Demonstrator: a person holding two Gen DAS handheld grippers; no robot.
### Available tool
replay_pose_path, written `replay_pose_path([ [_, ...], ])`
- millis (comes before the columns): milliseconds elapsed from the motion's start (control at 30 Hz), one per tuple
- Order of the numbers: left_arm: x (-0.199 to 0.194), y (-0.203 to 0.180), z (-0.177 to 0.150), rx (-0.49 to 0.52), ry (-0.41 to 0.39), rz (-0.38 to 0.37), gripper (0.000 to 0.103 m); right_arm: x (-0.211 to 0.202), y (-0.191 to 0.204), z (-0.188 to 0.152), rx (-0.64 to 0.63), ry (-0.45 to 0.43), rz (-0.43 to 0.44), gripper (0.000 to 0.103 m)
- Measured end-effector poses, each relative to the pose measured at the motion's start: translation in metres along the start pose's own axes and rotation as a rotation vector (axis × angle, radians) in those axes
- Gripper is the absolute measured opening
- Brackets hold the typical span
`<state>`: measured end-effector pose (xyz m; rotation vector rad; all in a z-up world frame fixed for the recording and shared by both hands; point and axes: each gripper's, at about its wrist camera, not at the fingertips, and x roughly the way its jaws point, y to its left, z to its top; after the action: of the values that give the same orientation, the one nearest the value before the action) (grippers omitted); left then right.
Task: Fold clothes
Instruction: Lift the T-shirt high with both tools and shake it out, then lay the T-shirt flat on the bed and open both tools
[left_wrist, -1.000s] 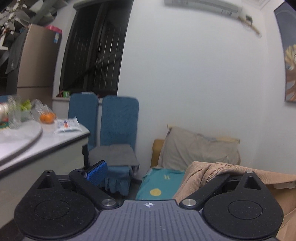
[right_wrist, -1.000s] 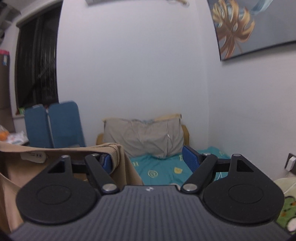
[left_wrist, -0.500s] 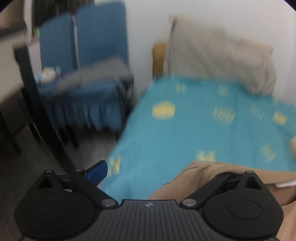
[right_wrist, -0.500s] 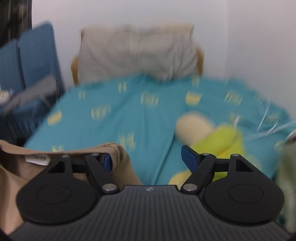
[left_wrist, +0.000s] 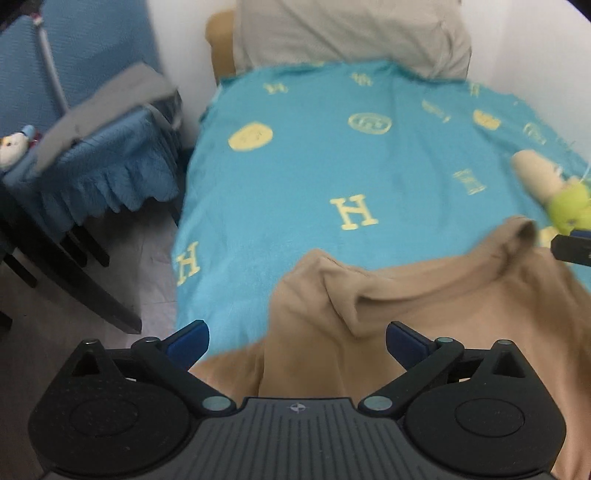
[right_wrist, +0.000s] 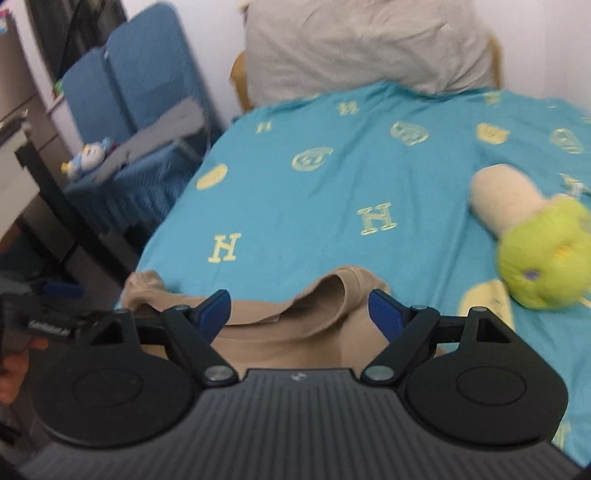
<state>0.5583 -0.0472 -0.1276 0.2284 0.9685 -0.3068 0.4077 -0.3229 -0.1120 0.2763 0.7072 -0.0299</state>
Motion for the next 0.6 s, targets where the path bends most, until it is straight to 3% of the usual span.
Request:
replay_pose_path([
  [167, -0.083, 0.002, -0.052, -0.057, -0.135, -0.042, 0.103, -0.053, 0.019, -0.014, 0.039, -0.049, 0.032, 0.083],
  [300, -0.147, 0.007, -0.109, -0.177, -0.221, -0.079, 0.103, -0.127, 0.029, -0.055, 0.072, -0.074, 0.025, 0.083],
  [467, -0.175, 0.047, -0.188, -0.482, -0.236, -0.168, 0.103, -0.212, 0.026, -0.115, 0.132, -0.118, 0.053, 0.083],
  [600, -0.159, 0.088, -0.229, -0.758, -0.163, -0.194, 0.098, -0.225, 0.012, -0.143, 0.243, -0.125, 0.089, 0.083],
])
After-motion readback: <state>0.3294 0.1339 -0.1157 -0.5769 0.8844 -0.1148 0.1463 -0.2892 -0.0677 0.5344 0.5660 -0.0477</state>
